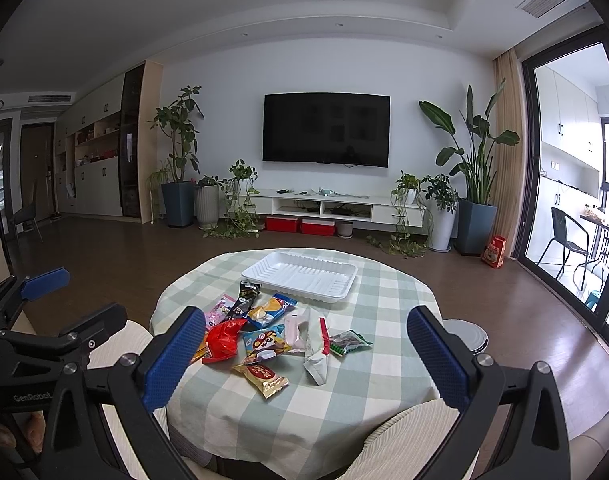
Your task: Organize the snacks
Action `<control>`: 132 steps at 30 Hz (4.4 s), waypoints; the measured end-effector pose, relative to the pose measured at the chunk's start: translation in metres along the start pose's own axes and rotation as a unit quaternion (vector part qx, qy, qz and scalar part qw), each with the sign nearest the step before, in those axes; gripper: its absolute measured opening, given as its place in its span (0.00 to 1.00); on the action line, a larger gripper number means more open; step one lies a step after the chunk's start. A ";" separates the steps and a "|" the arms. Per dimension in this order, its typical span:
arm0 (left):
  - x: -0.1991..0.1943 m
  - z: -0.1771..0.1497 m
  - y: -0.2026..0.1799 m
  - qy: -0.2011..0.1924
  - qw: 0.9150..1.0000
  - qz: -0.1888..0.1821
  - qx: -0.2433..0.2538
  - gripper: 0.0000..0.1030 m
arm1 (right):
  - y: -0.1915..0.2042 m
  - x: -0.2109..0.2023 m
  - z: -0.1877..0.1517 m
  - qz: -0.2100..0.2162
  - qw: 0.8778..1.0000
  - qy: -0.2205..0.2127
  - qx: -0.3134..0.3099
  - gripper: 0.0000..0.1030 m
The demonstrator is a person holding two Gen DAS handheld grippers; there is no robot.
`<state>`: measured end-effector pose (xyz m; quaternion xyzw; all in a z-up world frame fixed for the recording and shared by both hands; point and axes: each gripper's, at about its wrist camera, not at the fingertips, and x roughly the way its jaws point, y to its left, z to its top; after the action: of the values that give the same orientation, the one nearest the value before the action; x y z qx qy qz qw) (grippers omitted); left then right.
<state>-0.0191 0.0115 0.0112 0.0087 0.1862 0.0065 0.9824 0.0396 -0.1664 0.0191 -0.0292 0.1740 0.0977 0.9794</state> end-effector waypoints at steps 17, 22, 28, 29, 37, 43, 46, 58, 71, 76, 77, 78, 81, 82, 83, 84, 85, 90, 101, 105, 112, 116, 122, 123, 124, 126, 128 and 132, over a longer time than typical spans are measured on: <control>0.001 -0.001 -0.001 -0.001 1.000 0.001 0.000 1.00 | 0.001 -0.002 0.000 0.000 1.000 -0.002 -0.001 1.00; 0.001 -0.002 0.000 -0.001 1.000 0.001 0.000 1.00 | 0.003 -0.004 0.002 0.000 1.000 0.000 -0.001 1.00; -0.004 -0.004 0.007 0.012 1.000 0.005 -0.002 1.00 | 0.006 -0.002 0.003 0.003 1.000 0.008 0.000 1.00; -0.002 -0.004 0.009 0.017 1.000 0.006 -0.003 1.00 | 0.006 0.000 0.002 0.004 1.000 0.013 0.001 1.00; 0.042 -0.016 0.031 0.078 0.996 0.027 -0.017 1.00 | -0.002 0.055 -0.023 0.022 0.996 0.091 0.011 1.00; 0.090 -0.035 0.050 0.123 0.991 0.040 -0.026 1.00 | -0.014 0.097 -0.048 0.022 0.990 0.136 0.026 1.00; 0.114 -0.045 0.059 0.142 0.988 0.046 -0.030 1.00 | -0.022 0.118 -0.059 0.021 0.987 0.156 0.035 1.00; 0.194 -0.073 0.073 0.201 0.978 0.044 -0.026 1.00 | -0.031 0.183 -0.082 0.034 0.976 0.212 0.041 1.00; 0.268 -0.091 0.084 0.273 0.961 0.044 0.013 1.00 | -0.032 0.233 -0.083 0.054 0.969 0.239 0.021 1.00; 0.294 -0.095 0.088 0.293 0.954 0.051 0.039 1.00 | -0.031 0.250 -0.081 0.062 0.966 0.252 0.013 1.00; 0.298 -0.095 0.088 0.296 0.953 0.052 0.045 1.00 | -0.031 0.253 -0.080 0.063 0.965 0.253 0.012 1.00; 0.302 -0.096 0.089 0.300 0.951 0.054 0.051 1.00 | -0.031 0.256 -0.079 0.064 0.965 0.254 0.010 1.00; 0.315 -0.097 0.092 0.309 0.947 0.058 0.067 1.00 | -0.031 0.267 -0.074 0.065 0.964 0.259 0.005 1.00; 0.319 -0.097 0.093 0.312 0.946 0.057 0.070 1.00 | -0.032 0.270 -0.073 0.065 0.963 0.260 0.004 1.00; 0.321 -0.098 0.093 0.316 0.944 0.054 0.074 1.00 | -0.032 0.274 -0.072 0.066 0.963 0.262 0.003 1.00; 0.325 -0.099 0.093 0.319 0.943 0.052 0.078 1.00 | -0.033 0.278 -0.071 0.066 0.962 0.264 0.002 1.00; 0.326 -0.099 0.092 0.319 0.943 0.050 0.080 1.00 | -0.034 0.282 -0.070 0.065 0.962 0.266 0.001 1.00; 0.337 -0.098 0.096 0.321 0.943 0.039 0.084 1.00 | -0.034 0.301 -0.068 0.064 0.958 0.279 -0.005 1.00; 0.361 -0.099 0.118 0.347 0.938 -0.009 0.024 1.00 | -0.040 0.335 -0.078 0.076 0.944 0.322 0.012 1.00; 0.367 -0.098 0.117 0.346 0.938 -0.009 0.029 1.00 | -0.047 0.343 -0.083 0.077 0.937 0.338 0.031 1.00; 0.356 -0.101 0.111 0.341 0.939 -0.023 0.036 0.92 | -0.052 0.347 -0.087 0.076 0.934 0.348 0.036 1.00; 0.352 -0.098 0.104 0.335 0.940 -0.051 0.047 0.71 | -0.049 0.348 -0.087 0.072 0.934 0.349 0.029 0.99; 0.352 -0.098 0.103 0.335 0.938 -0.063 0.058 0.71 | -0.048 0.348 -0.085 0.048 0.938 0.343 0.003 0.80; 0.352 -0.098 0.103 0.336 0.938 -0.065 0.058 0.71 | -0.048 0.347 -0.085 0.049 0.938 0.342 -0.001 0.80; 0.352 -0.098 0.104 0.337 0.937 -0.067 0.058 0.71 | -0.047 0.346 -0.086 0.048 0.938 0.342 -0.005 0.80; 0.353 -0.098 0.104 0.338 0.936 -0.072 0.061 0.71 | -0.045 0.346 -0.086 0.045 0.939 0.342 -0.015 0.78; 0.354 -0.097 0.106 0.340 0.935 -0.079 0.064 0.71 | -0.041 0.344 -0.087 0.042 0.938 0.342 -0.029 0.78; 0.355 -0.097 0.107 0.343 0.933 -0.086 0.070 0.72 | -0.036 0.342 -0.088 0.040 0.938 0.342 -0.043 0.78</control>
<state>0.2749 0.1256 -0.2069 0.0583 0.5114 -0.0885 0.8528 0.3321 -0.1478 -0.1813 -0.0961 0.4956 0.1286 0.8536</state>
